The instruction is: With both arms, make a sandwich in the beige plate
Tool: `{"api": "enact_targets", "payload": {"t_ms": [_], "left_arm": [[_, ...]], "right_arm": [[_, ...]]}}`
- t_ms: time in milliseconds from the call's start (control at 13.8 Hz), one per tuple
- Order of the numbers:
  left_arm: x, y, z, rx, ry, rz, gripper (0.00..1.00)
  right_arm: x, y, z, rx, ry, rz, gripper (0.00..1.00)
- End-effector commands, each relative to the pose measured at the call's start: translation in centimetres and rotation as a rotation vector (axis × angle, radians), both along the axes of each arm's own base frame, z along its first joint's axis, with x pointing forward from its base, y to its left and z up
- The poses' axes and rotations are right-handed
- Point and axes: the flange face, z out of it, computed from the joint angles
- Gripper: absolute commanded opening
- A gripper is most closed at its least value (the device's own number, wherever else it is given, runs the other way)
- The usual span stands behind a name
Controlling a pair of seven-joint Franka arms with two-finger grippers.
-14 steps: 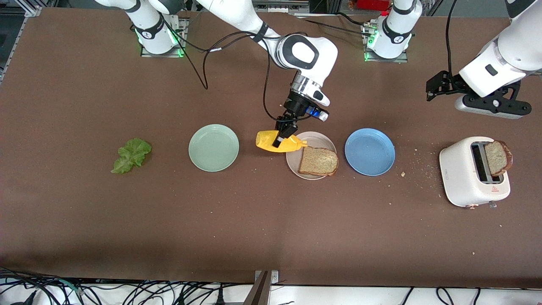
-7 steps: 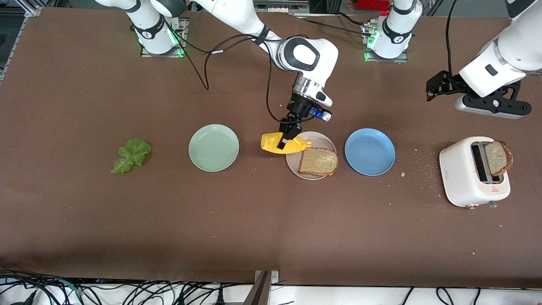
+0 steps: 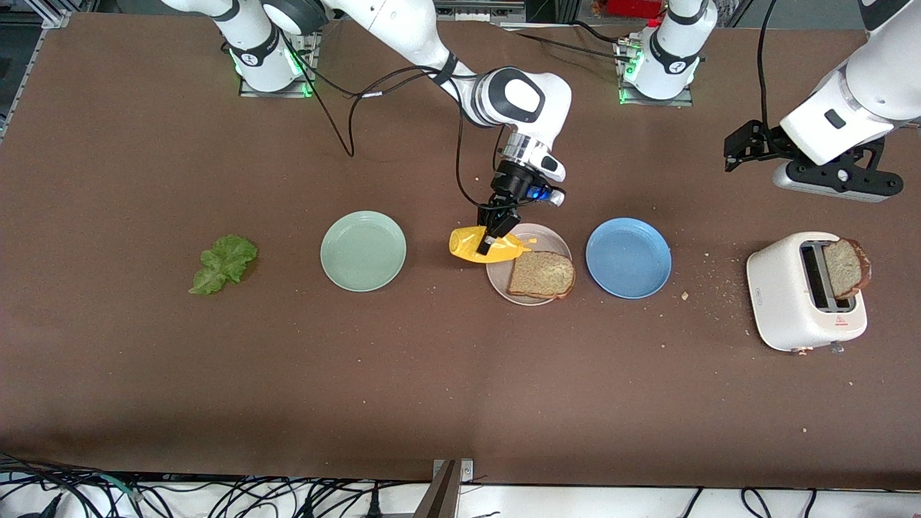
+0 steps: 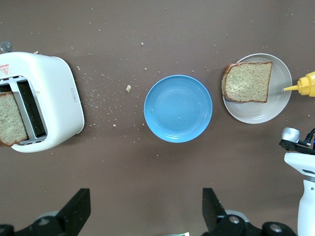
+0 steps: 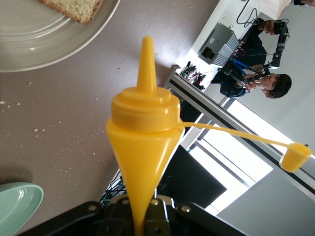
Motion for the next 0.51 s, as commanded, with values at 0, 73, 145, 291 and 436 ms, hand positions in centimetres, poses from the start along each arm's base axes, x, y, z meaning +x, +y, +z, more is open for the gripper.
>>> {"api": "enact_targets", "payload": {"t_ms": [0,73,145,291,436], "left_arm": [[0.1,-0.1,0.4,-0.016,0.003,0.000,1.00],[0.1,-0.1,0.4,-0.016,0.003,0.000,1.00],[0.1,-0.1,0.4,-0.016,0.003,0.000,1.00],[0.1,-0.1,0.4,-0.016,0.003,0.000,1.00],[0.1,-0.1,0.4,-0.016,0.003,0.000,1.00]], "right_arm": [[0.2,0.8,0.8,-0.009,-0.033,0.011,0.00],[0.3,0.8,0.6,0.001,-0.032,0.013,0.00],[0.4,0.8,0.4,0.002,-0.028,0.018,0.00],[0.6,0.7,0.2,0.016,-0.033,0.013,0.00],[0.7,0.8,1.1,0.034,-0.036,0.011,0.00]]}}
